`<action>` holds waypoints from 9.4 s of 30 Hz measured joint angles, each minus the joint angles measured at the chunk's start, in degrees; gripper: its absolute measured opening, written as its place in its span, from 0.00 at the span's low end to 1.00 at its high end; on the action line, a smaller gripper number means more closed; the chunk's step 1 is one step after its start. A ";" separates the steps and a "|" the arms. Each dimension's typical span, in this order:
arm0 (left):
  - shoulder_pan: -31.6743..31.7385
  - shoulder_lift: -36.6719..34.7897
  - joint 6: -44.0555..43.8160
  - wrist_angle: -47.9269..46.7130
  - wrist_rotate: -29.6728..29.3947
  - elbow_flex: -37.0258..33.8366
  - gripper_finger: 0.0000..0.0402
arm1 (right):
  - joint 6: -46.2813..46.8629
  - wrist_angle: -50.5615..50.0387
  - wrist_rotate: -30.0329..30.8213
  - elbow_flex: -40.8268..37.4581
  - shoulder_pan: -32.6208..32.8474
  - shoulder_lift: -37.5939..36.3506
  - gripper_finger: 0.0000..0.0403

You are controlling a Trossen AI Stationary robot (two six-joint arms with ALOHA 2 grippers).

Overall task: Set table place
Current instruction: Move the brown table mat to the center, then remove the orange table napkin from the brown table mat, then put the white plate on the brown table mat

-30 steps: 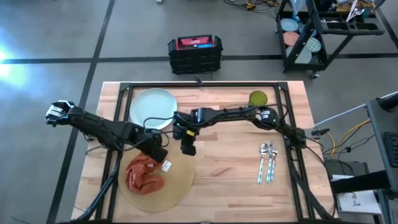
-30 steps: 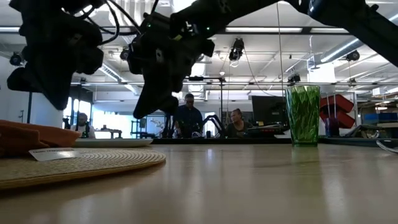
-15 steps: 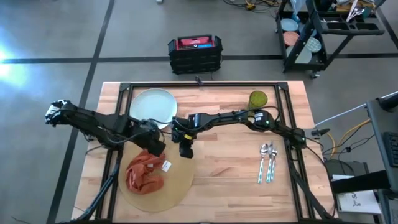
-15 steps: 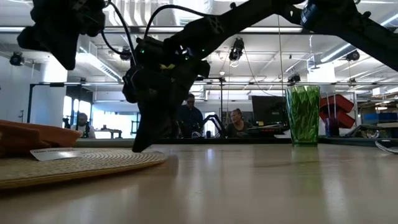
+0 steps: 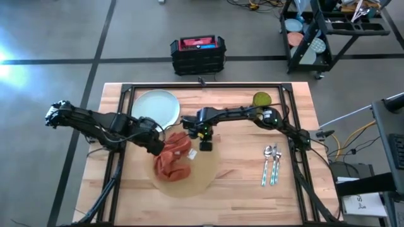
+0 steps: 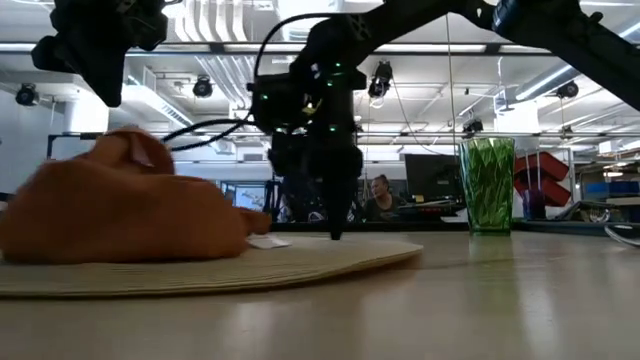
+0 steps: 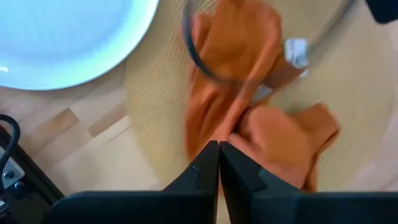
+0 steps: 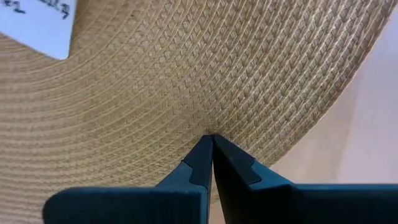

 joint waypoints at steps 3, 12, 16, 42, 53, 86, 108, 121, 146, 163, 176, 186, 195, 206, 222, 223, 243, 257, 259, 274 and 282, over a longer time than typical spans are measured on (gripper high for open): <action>0.00 0.02 0.17 0.04 -0.06 0.00 0.00 | 0.05 -0.96 0.67 -3.38 -1.41 -2.83 0.00; 0.00 -0.04 2.05 -0.10 -3.62 -0.04 0.00 | 3.04 3.64 2.74 -25.97 -7.93 -16.26 0.00; 0.04 -0.04 3.90 -0.50 -6.24 -0.07 0.00 | 5.74 6.93 1.85 -32.72 -8.42 -26.40 0.00; 7.52 -10.10 6.38 21.32 -12.82 -22.82 0.00 | 23.19 37.44 -7.08 -35.85 -3.84 -20.27 0.00; 7.52 -12.45 5.78 20.52 -12.39 -24.11 0.00 | 20.01 27.28 -1.68 -44.26 -2.87 -26.52 0.00; 14.34 20.66 32.33 43.56 16.54 0.84 0.57 | 22.47 18.23 1.23 -31.17 -0.77 -60.91 0.61; 14.86 28.35 27.16 33.77 27.89 7.35 0.01 | 15.61 17.38 6.28 -31.32 -0.70 -60.40 0.54; 6.21 8.46 9.61 -14.03 20.89 24.33 0.00 | 7.61 21.71 2.15 -31.66 -1.29 -54.20 0.16; -29.53 8.47 -47.97 4.61 12.89 4.77 0.10 | -1.93 31.43 -0.83 -31.65 -1.16 -45.75 0.02; -29.99 10.09 -54.57 -7.68 -24.51 8.98 0.66 | 12.38 54.46 -4.72 -30.61 -4.41 -33.13 0.24; -29.14 6.57 -55.24 -20.25 -25.89 14.27 0.45 | 23.72 40.74 -13.31 1.12 -9.75 -1.61 0.34; -26.20 7.81 -54.71 -20.43 -25.65 13.98 0.36 | 25.06 30.48 -11.08 18.81 -14.67 8.57 0.32; -20.55 7.57 -48.32 -20.51 -26.75 13.42 0.30 | 23.99 31.01 -14.45 18.67 -15.06 9.09 0.15; -5.49 8.42 -32.87 -19.15 -26.57 8.08 0.14 | 19.07 13.43 -20.60 19.75 -9.70 2.38 0.01; 36.65 4.03 15.77 32.70 -6.90 -16.19 0.04 | 7.46 -5.93 -5.67 19.82 -0.88 -23.51 0.00; 38.61 4.80 16.63 33.10 -6.54 -16.80 0.02 | 7.81 -6.19 -4.97 19.82 -0.86 -24.32 0.00; 44.37 27.42 25.25 33.71 2.09 -13.56 0.00 | 7.23 -13.42 1.31 19.69 -0.99 -27.78 0.00; 37.18 25.01 31.57 22.34 -5.01 10.73 0.00 | 2.42 -11.02 7.11 9.19 -4.37 -27.76 0.00; 37.12 23.55 31.88 13.95 -11.29 13.10 0.00 | 3.00 -9.90 7.01 4.12 -5.33 -27.76 0.00; 60.43 16.89 41.10 14.93 0.07 -1.96 0.43 | 8.32 2.11 -2.39 -14.01 -1.98 -29.72 0.00; 66.13 19.58 41.21 20.06 0.23 -4.26 0.63 | 8.82 2.36 -2.36 -14.03 -1.01 -31.83 0.00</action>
